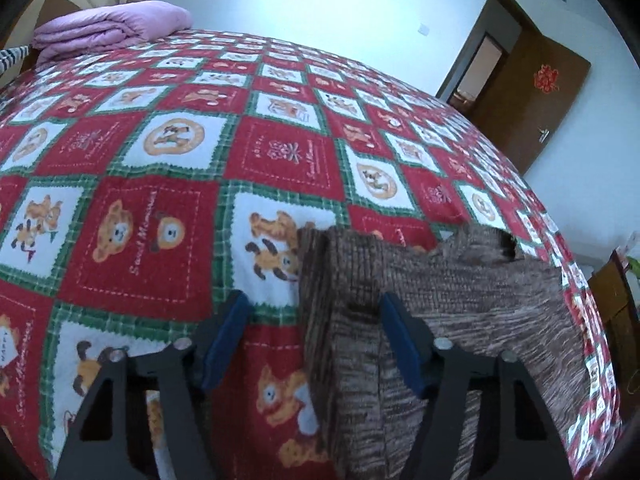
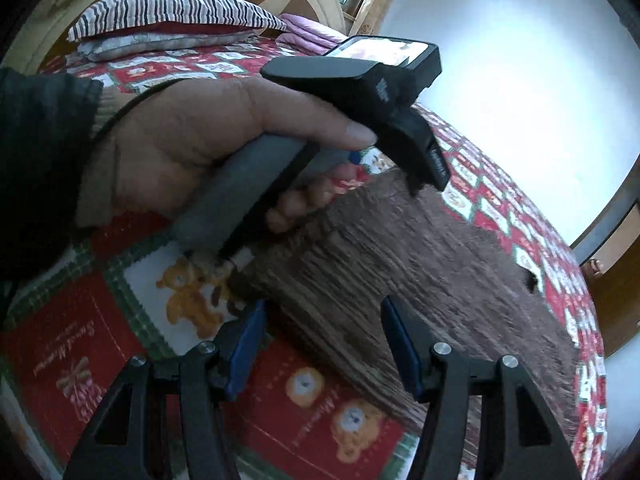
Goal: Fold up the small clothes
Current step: 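Close both tools on the folded sweater edge, then lift the held edge with both tools and fold it over the sweater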
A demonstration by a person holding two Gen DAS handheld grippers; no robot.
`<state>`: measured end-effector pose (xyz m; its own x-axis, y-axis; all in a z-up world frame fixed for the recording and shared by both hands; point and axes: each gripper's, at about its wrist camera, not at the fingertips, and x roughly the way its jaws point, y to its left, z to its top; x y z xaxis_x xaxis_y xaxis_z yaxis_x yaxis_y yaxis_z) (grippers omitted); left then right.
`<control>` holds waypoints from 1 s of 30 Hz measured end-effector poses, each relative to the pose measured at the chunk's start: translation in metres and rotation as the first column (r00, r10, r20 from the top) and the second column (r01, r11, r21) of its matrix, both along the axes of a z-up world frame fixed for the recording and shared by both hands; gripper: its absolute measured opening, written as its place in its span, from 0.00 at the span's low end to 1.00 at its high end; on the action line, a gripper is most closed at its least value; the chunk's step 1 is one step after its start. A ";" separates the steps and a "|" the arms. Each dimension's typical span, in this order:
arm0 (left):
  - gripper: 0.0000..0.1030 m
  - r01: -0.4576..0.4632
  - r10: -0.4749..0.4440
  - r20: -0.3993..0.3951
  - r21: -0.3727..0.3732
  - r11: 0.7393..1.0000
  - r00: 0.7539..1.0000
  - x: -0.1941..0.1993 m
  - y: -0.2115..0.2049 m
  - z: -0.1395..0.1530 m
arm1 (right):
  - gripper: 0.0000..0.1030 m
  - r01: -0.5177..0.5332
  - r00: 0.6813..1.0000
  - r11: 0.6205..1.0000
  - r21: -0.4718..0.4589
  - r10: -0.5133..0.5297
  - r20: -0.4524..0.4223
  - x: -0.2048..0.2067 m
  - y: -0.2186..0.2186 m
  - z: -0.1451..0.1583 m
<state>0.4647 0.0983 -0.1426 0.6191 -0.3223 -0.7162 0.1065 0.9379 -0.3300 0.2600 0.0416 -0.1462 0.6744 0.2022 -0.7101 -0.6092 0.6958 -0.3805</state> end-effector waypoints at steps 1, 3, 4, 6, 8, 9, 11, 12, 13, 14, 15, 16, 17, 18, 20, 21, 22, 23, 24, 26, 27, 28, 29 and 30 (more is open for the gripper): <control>0.56 0.007 -0.007 0.004 -0.002 1.000 1.000 0.001 -0.001 0.000 | 0.58 -0.002 1.000 1.000 -0.005 0.002 0.008 -0.001 0.002 -0.001; 0.37 0.023 -0.023 0.005 -0.005 1.000 1.000 0.001 -0.003 -0.001 | 0.48 -0.009 1.000 1.000 0.005 0.009 -0.002 -0.001 0.003 -0.002; 0.19 0.039 -0.039 0.003 -0.016 0.999 0.999 0.002 -0.004 -0.002 | 0.39 -0.014 1.000 1.000 0.018 0.014 -0.022 0.000 0.002 -0.002; 0.08 0.066 -0.066 0.006 -0.042 0.997 0.998 0.001 -0.005 -0.001 | 0.08 -0.025 0.998 0.999 0.046 0.027 -0.062 0.002 0.002 -0.001; 0.08 0.049 -0.049 0.005 -0.045 0.998 0.999 0.001 -0.003 0.000 | 0.06 -0.033 0.997 0.997 0.066 0.038 -0.073 -0.001 0.000 0.002; 0.08 0.040 -0.040 0.003 -0.059 0.997 0.999 0.000 -0.001 0.001 | 0.05 -0.034 0.996 0.996 0.078 0.040 -0.074 -0.003 -0.002 0.003; 0.08 0.025 -0.026 -0.007 -0.107 0.994 1.000 0.000 0.006 0.001 | 0.04 -0.030 0.996 0.993 0.116 0.039 -0.076 -0.006 -0.009 0.011; 0.08 0.023 -0.024 -0.009 -0.116 0.993 1.000 0.000 0.007 0.002 | 0.04 -0.025 0.996 0.991 0.134 0.035 -0.079 -0.006 -0.013 0.014; 0.08 0.020 -0.021 -0.012 -0.122 0.992 1.000 0.000 0.009 0.003 | 0.04 -0.018 0.996 0.988 0.154 0.032 -0.087 -0.006 -0.018 0.018; 0.08 0.018 -0.020 -0.015 -0.124 0.992 1.000 -0.001 0.009 0.004 | 0.04 -0.008 0.995 0.984 0.179 0.026 -0.099 -0.005 -0.022 0.021; 0.08 0.016 -0.019 -0.017 -0.124 0.992 1.000 -0.002 0.009 0.005 | 0.04 0.006 0.993 0.978 0.209 0.019 -0.116 -0.004 -0.028 0.025; 0.08 0.013 -0.015 -0.019 -0.124 0.992 1.000 -0.002 0.008 0.007 | 0.04 0.016 0.991 0.973 0.231 0.014 -0.130 -0.003 -0.032 0.028; 0.08 0.010 -0.013 -0.020 -0.128 0.992 1.000 -0.003 0.007 0.009 | 0.04 0.028 0.990 0.967 0.254 0.009 -0.144 -0.002 -0.038 0.030; 0.08 0.007 -0.009 -0.019 -0.129 0.992 1.000 -0.003 0.006 0.011 | 0.04 0.039 0.988 0.961 0.274 0.004 -0.155 -0.001 -0.045 0.031; 0.07 0.002 -0.004 -0.016 -0.130 0.992 1.000 -0.004 0.003 0.017 | 0.04 0.062 0.984 0.948 0.311 -0.006 -0.178 0.002 -0.055 0.034; 0.07 0.000 -0.002 -0.013 -0.131 0.991 1.000 -0.005 0.002 0.021 | 0.04 0.077 0.982 0.940 0.332 -0.013 -0.190 0.003 -0.061 0.035; 0.07 -0.002 0.000 -0.013 -0.136 0.991 1.000 -0.005 0.001 0.023 | 0.04 0.090 0.980 0.932 0.351 -0.019 -0.200 0.005 -0.067 0.037; 0.07 -0.004 0.002 -0.009 -0.146 0.989 1.000 -0.005 -0.001 0.028 | 0.04 0.100 0.978 0.925 0.366 -0.025 -0.205 0.006 -0.074 0.039; 0.07 -0.003 0.002 -0.003 -0.149 0.989 1.000 -0.006 -0.004 0.032 | 0.04 0.106 0.978 0.922 0.373 -0.030 -0.205 0.005 -0.075 0.039; 0.07 0.003 -0.002 0.010 -0.155 0.988 1.000 -0.007 -0.008 0.041 | 0.04 0.120 0.978 0.911 0.395 -0.040 -0.205 0.004 -0.084 0.043; 0.07 0.008 -0.006 0.017 -0.158 0.987 1.000 -0.008 -0.011 0.045 | 0.03 0.127 0.978 0.906 0.403 -0.046 -0.203 0.005 -0.088 0.045; 0.07 0.015 -0.011 0.024 -0.162 0.987 1.000 -0.009 -0.016 0.050 | 0.03 0.134 0.978 0.901 0.413 -0.053 -0.201 0.004 -0.093 0.048; 0.07 0.021 -0.016 0.030 -0.167 0.986 0.999 -0.009 -0.020 0.054 | 0.03 0.139 0.978 0.897 0.420 -0.057 -0.200 0.006 -0.096 0.049; 0.07 0.026 -0.020 0.037 -0.171 0.985 0.999 -0.009 -0.024 0.058 | 0.03 0.146 0.977 0.891 0.430 -0.063 -0.201 0.006 -0.101 0.051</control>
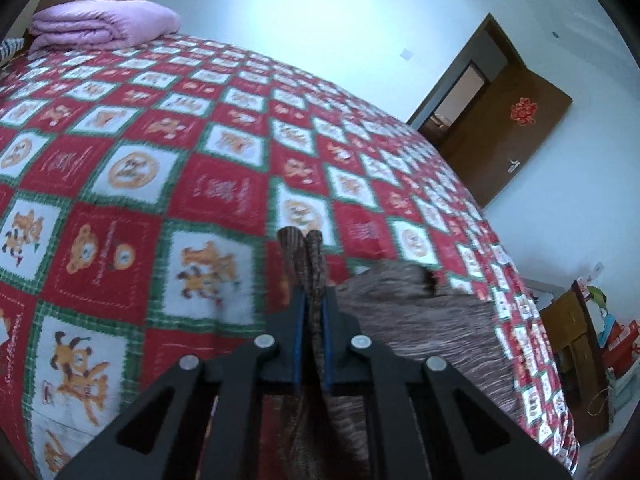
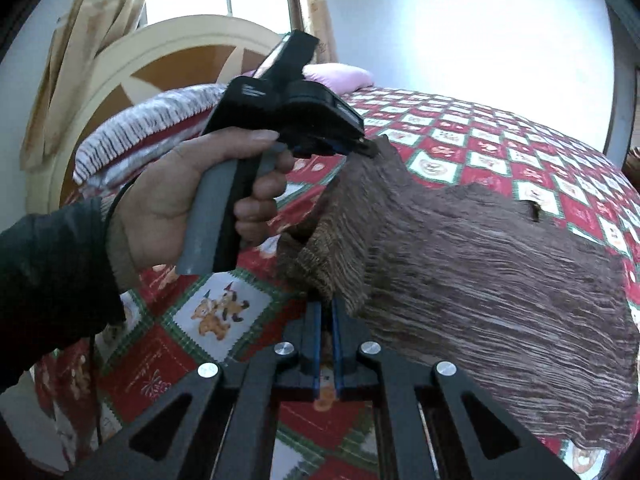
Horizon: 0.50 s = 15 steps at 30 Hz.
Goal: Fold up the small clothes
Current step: 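Lift the held edge with both tools and fold it over the sweater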
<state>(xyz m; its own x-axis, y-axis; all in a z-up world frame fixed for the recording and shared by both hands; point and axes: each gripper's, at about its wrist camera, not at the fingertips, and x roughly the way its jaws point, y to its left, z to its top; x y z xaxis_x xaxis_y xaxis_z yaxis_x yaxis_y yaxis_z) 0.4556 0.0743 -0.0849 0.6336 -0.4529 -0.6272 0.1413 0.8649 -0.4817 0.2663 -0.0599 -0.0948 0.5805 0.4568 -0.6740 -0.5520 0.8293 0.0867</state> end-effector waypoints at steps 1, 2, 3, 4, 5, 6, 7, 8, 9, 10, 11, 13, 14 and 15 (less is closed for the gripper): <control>0.07 0.009 -0.009 0.014 -0.009 1.000 1.000 -0.002 -0.006 0.006 | 0.03 0.009 1.000 1.000 0.012 -0.009 0.000 0.000 -0.006 0.002; 0.07 0.016 -0.016 0.022 -0.010 1.000 1.000 -0.002 -0.011 0.009 | 0.03 0.018 1.000 1.000 0.021 -0.018 -0.001 0.000 -0.013 0.003; 0.07 0.022 -0.022 0.028 -0.009 1.000 0.999 -0.003 -0.016 0.013 | 0.03 0.026 1.000 0.999 0.026 -0.026 -0.001 0.000 -0.019 0.004; 0.07 0.030 -0.029 0.034 -0.008 1.000 0.999 -0.003 -0.022 0.017 | 0.03 0.032 0.999 0.999 0.031 -0.032 -0.002 0.001 -0.025 0.005; 0.07 0.037 -0.037 0.038 -0.004 0.999 0.999 -0.004 -0.029 0.020 | 0.03 0.041 0.999 0.998 0.040 -0.041 -0.004 0.001 -0.032 0.006; 0.07 0.041 -0.041 0.043 -0.001 0.999 0.998 -0.004 -0.035 0.023 | 0.03 0.049 0.999 0.998 0.049 -0.049 -0.008 0.002 -0.038 0.008; 0.07 0.045 -0.045 0.047 0.000 0.999 0.998 -0.004 -0.041 0.026 | 0.03 0.058 0.998 0.997 0.060 -0.057 -0.013 0.002 -0.044 0.008; 0.07 0.050 -0.050 0.050 -0.002 0.999 0.997 -0.003 -0.047 0.029 | 0.03 0.071 0.997 0.995 0.074 -0.070 -0.019 0.002 -0.052 0.010; 0.07 0.058 -0.058 0.055 -0.001 0.998 0.997 -0.003 -0.053 0.032 | 0.03 0.079 0.997 0.994 0.079 -0.077 -0.020 0.002 -0.059 0.010; 0.07 0.062 -0.062 0.059 0.001 0.998 0.996 -0.003 -0.058 0.033 | 0.03 0.089 0.996 0.992 0.084 -0.087 -0.021 0.002 -0.067 0.012; 0.07 0.071 -0.071 0.065 0.003 0.997 0.995 -0.003 -0.065 0.036 | 0.03 0.096 0.995 0.992 0.086 -0.095 -0.021 0.001 -0.072 0.013; 0.07 0.085 -0.085 0.072 0.008 0.996 0.994 -0.003 -0.077 0.040 | 0.03 0.115 0.993 0.989 0.089 -0.114 -0.018 0.000 -0.087 0.015; 0.07 0.095 -0.096 0.077 0.010 0.995 0.992 -0.003 -0.084 0.042 | 0.03 0.124 0.992 0.988 0.093 -0.123 -0.021 -0.001 -0.095 0.016; 0.07 0.102 -0.102 0.081 0.013 0.995 0.991 -0.004 -0.090 0.044 | 0.03 0.132 0.991 0.986 0.098 -0.131 -0.023 -0.001 -0.102 0.018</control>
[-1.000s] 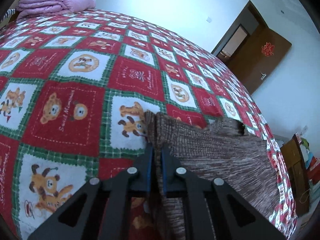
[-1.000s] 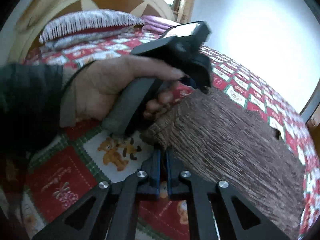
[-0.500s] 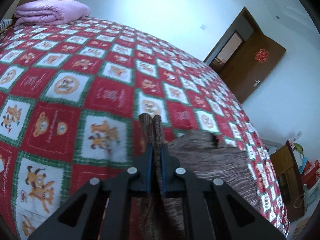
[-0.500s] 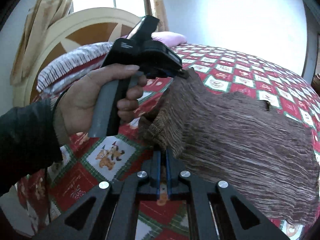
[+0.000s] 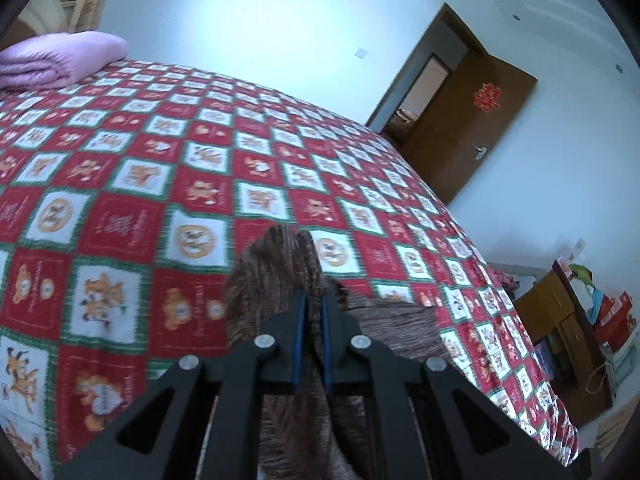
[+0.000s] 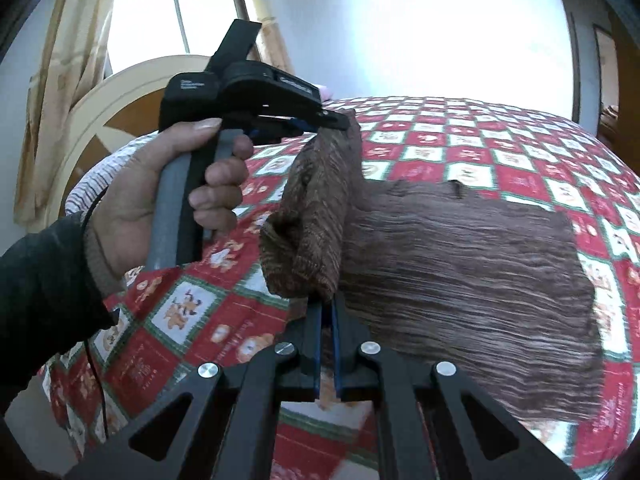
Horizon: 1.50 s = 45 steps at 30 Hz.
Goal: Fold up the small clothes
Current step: 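Lift the held edge with both tools and fold it over the sweater, then open both tools to release the folded sweater bundle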
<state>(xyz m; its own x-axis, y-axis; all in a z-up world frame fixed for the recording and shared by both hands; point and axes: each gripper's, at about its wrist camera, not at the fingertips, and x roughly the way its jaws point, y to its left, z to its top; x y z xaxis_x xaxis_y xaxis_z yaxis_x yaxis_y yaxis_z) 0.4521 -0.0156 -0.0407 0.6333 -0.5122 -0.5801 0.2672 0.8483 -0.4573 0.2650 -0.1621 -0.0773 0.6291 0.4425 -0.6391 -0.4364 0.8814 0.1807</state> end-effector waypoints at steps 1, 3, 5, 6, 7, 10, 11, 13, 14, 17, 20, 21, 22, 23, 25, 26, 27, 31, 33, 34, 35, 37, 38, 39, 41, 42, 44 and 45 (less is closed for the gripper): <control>0.07 0.008 -0.008 0.003 0.003 1.000 1.000 -0.001 -0.006 0.001 | 0.03 0.009 1.000 1.000 0.005 -0.009 -0.002 0.000 -0.006 0.001; 0.07 0.027 -0.027 0.001 0.012 1.000 1.000 0.000 -0.023 0.003 | 0.03 0.027 1.000 1.000 0.015 -0.027 -0.005 -0.001 -0.020 0.002; 0.07 0.042 -0.043 0.001 0.025 0.999 0.999 0.001 -0.036 0.004 | 0.03 0.041 0.999 0.999 0.022 -0.040 -0.013 -0.001 -0.031 0.002; 0.07 0.053 -0.053 0.001 0.030 0.998 0.999 0.001 -0.044 0.005 | 0.03 0.050 0.999 0.998 0.028 -0.050 -0.019 -0.001 -0.039 0.002; 0.07 0.059 -0.059 0.000 0.032 0.998 0.998 0.001 -0.049 0.005 | 0.03 0.057 0.998 0.998 0.033 -0.056 -0.023 -0.001 -0.044 0.002; 0.07 0.084 -0.085 0.005 0.049 0.995 0.996 0.001 -0.069 0.006 | 0.03 0.075 0.997 0.996 0.041 -0.074 -0.033 -0.004 -0.062 0.002; 0.07 0.095 -0.096 0.005 0.051 0.994 0.995 0.002 -0.076 0.006 | 0.03 0.084 0.996 0.995 0.049 -0.082 -0.042 -0.005 -0.070 0.001; 0.07 0.114 -0.114 0.004 0.066 0.991 0.993 0.001 -0.090 0.005 | 0.03 0.096 0.994 0.994 0.055 -0.093 -0.054 -0.006 -0.081 -0.001; 0.07 0.125 -0.125 0.001 0.071 0.990 0.992 0.002 -0.098 0.003 | 0.03 0.105 0.993 0.993 0.055 -0.101 -0.061 -0.007 -0.087 -0.003; 0.07 0.154 -0.154 -0.004 0.083 0.985 0.988 0.002 -0.120 0.000 | 0.03 0.124 0.989 0.991 0.060 -0.118 -0.084 -0.010 -0.104 -0.007; 0.07 0.186 -0.186 -0.006 0.093 0.978 0.983 0.000 -0.142 -0.001 | 0.03 0.142 0.986 0.988 0.067 -0.135 -0.097 -0.012 -0.120 -0.008; 0.07 0.195 -0.196 -0.008 0.099 0.976 0.981 0.000 -0.149 -0.002 | 0.03 0.150 0.984 0.986 0.074 -0.142 -0.105 -0.013 -0.126 -0.009; 0.07 0.212 -0.212 -0.012 0.106 0.971 0.977 -0.001 -0.159 -0.003 | 0.03 0.159 0.982 0.984 0.083 -0.149 -0.115 -0.013 -0.133 -0.011; 0.07 0.220 -0.220 -0.014 0.115 0.969 0.975 -0.001 -0.165 -0.005 | 0.03 0.168 0.979 0.981 0.093 -0.156 -0.128 -0.014 -0.139 -0.013; 0.07 0.240 -0.240 -0.018 0.138 0.961 0.971 -0.002 -0.181 -0.009 | 0.03 0.183 0.974 0.977 0.107 -0.166 -0.152 -0.014 -0.148 -0.018; 0.07 0.246 -0.246 -0.020 0.150 0.958 0.969 -0.002 -0.188 -0.012 | 0.03 0.192 0.972 0.975 0.114 -0.172 -0.163 -0.014 -0.152 -0.021; 0.07 0.248 -0.248 -0.021 0.158 0.956 0.969 -0.003 -0.192 -0.014 | 0.03 0.203 0.968 0.971 0.124 -0.179 -0.178 -0.014 -0.157 -0.025; 0.07 0.259 -0.258 -0.033 0.208 0.943 0.966 -0.001 -0.217 -0.028 | 0.03 0.246 0.951 0.955 0.166 -0.205 -0.230 -0.011 -0.173 -0.039; 0.09 0.264 -0.261 -0.042 0.223 0.938 0.964 0.000 -0.225 -0.035 | 0.03 0.275 0.937 0.941 0.195 -0.217 -0.274 -0.008 -0.183 -0.049; 0.09 0.267 -0.263 -0.051 0.235 0.935 0.963 -0.001 -0.230 -0.038 | 0.03 0.286 0.932 0.937 0.200 -0.224 -0.285 -0.007 -0.187 -0.051; 0.09 0.265 -0.259 -0.054 0.240 0.934 0.964 -0.003 -0.231 -0.039 | 0.03 0.299 0.928 0.934 0.195 -0.237 -0.287 -0.007 -0.192 -0.054; 0.16 0.277 -0.277 -0.030 0.210 0.938 0.960 -0.015 -0.227 -0.033 | 0.03 0.323 0.919 0.927 0.189 -0.260 -0.295 -0.007 -0.200 -0.056; 0.24 0.282 -0.286 -0.014 0.209 0.936 0.958 -0.022 -0.223 -0.030 | 0.00 0.340 0.912 0.923 0.181 -0.277 -0.302 -0.009 -0.206 -0.057; 0.32 0.283 -0.291 0.007 0.218 0.934 0.957 -0.033 -0.215 -0.026 | 0.00 0.350 0.909 0.921 0.169 -0.290 -0.300 -0.011 -0.211 -0.057; 0.63 0.264 -0.285 0.054 0.241 0.934 0.957 -0.050 -0.199 -0.026 | 0.00 0.386 0.897 0.914 0.124 -0.341 -0.282 -0.018 -0.221 -0.056; 0.66 0.248 -0.277 0.075 0.271 0.930 0.958 -0.060 -0.190 -0.026 | 0.00 0.393 0.897 0.912 0.117 -0.352 -0.266 -0.021 -0.226 -0.054; 0.68 0.233 -0.277 0.104 0.311 0.921 0.955 -0.079 -0.167 -0.032 | 0.00 0.423 0.890 0.898 0.124 -0.385 -0.245 -0.027 -0.235 -0.047; 0.68 0.222 -0.272 0.108 0.336 0.915 0.956 -0.086 -0.158 -0.035 | 0.01 0.438 0.885 0.891 0.125 -0.402 -0.234 -0.028 -0.238 -0.042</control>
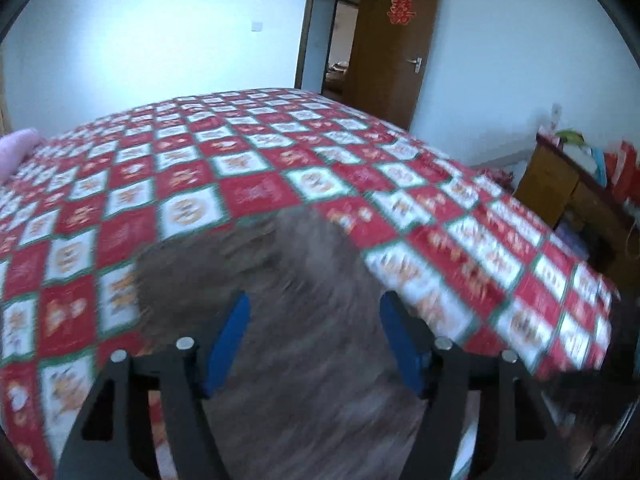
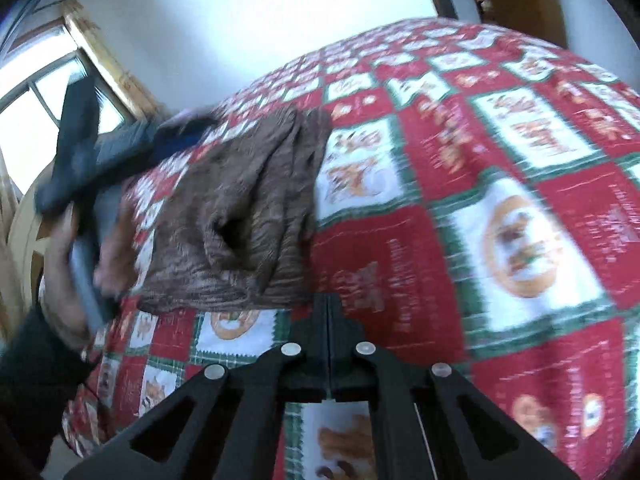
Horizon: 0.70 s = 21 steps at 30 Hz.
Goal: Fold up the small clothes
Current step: 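Open both tools to release the folded sweater bundle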
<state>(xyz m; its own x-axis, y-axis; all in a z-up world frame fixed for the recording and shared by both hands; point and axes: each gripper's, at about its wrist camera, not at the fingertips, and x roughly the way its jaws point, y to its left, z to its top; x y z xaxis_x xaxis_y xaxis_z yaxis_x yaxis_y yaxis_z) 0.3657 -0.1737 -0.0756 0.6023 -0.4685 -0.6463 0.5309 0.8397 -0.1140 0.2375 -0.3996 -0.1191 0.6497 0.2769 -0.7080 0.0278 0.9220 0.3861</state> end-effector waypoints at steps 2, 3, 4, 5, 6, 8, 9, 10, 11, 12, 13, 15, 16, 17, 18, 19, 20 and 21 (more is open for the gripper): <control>0.70 -0.038 0.036 0.039 0.054 0.998 0.999 -0.013 0.019 -0.008 | 0.04 0.007 0.999 1.000 -0.013 -0.007 0.036 0.003 0.000 0.011; 0.72 -0.052 0.048 0.049 0.068 0.996 0.998 -0.015 0.025 -0.012 | 0.18 -0.007 0.998 1.000 -0.023 0.008 0.058 0.009 0.005 0.019; 0.77 -0.076 0.072 0.055 0.086 0.993 0.996 -0.017 0.032 -0.017 | 0.33 -0.025 0.998 0.999 -0.026 0.027 0.063 0.016 0.009 0.023; 0.79 -0.085 0.081 0.045 0.083 0.993 0.996 -0.017 0.036 -0.021 | 0.65 -0.037 0.997 0.999 -0.026 0.038 0.066 0.025 0.015 0.027; 0.79 -0.088 0.087 0.018 0.062 0.994 0.996 -0.017 0.042 -0.026 | 0.75 -0.044 0.996 0.999 -0.013 0.045 0.082 0.037 0.023 0.032; 0.79 -0.099 0.100 -0.029 0.031 0.995 0.995 -0.015 0.047 -0.034 | 0.75 -0.099 0.993 0.995 0.002 0.098 0.071 0.064 0.036 0.033; 0.79 -0.103 0.104 -0.045 0.019 0.994 0.994 -0.014 0.049 -0.037 | 0.75 -0.112 0.992 0.994 -0.018 0.113 0.052 0.081 0.044 0.032; 0.79 -0.107 0.106 -0.058 0.000 0.994 0.993 -0.013 0.050 -0.042 | 0.74 -0.117 0.992 0.992 -0.054 0.119 0.046 0.094 0.053 0.033; 0.81 -0.112 0.111 -0.070 -0.015 0.994 0.991 -0.012 0.051 -0.045 | 0.67 -0.128 0.991 0.988 -0.083 0.131 0.030 0.110 0.061 0.031; 0.82 -0.120 0.117 -0.087 -0.031 0.992 0.989 -0.011 0.053 -0.049 | 0.54 -0.142 0.990 0.986 -0.092 0.144 0.010 0.121 0.067 0.028; 0.84 -0.123 0.119 -0.098 -0.038 0.992 0.988 -0.011 0.054 -0.051 | 0.47 -0.155 0.988 0.983 -0.094 0.154 -0.022 0.133 0.072 0.023; 0.85 -0.120 0.110 -0.136 -0.070 0.990 0.985 -0.008 0.059 -0.055 | 0.23 -0.166 0.984 0.981 -0.101 0.158 -0.086 0.153 0.077 0.009; 0.90 -0.118 0.103 -0.160 -0.091 0.989 0.982 -0.007 0.062 -0.057 | 0.13 -0.154 0.985 0.979 -0.134 0.143 -0.092 0.157 0.078 0.004; 0.91 -0.119 0.101 -0.173 -0.101 0.988 0.980 -0.006 0.064 -0.060 | 0.06 -0.143 0.988 0.979 -0.145 0.132 -0.083 0.155 0.077 0.003; 0.91 -0.122 0.099 -0.189 -0.113 0.986 0.977 -0.006 0.066 -0.062 | 0.05 -0.125 0.992 0.983 -0.132 0.119 -0.051 0.150 0.072 0.007; 0.91 -0.122 0.093 -0.211 -0.131 0.984 0.973 -0.005 0.068 -0.064 | 0.05 -0.108 0.994 0.984 -0.143 0.106 -0.020 0.143 0.069 0.013; 0.91 -0.123 0.089 -0.223 -0.142 0.982 0.971 -0.004 0.069 -0.066 | 0.04 -0.090 0.996 0.982 -0.165 0.092 0.005 0.136 0.068 0.018; 0.92 -0.123 0.087 -0.231 -0.147 0.981 0.969 -0.004 0.069 -0.066 | 0.04 -0.073 0.997 0.981 -0.180 0.079 0.024 0.129 0.064 0.023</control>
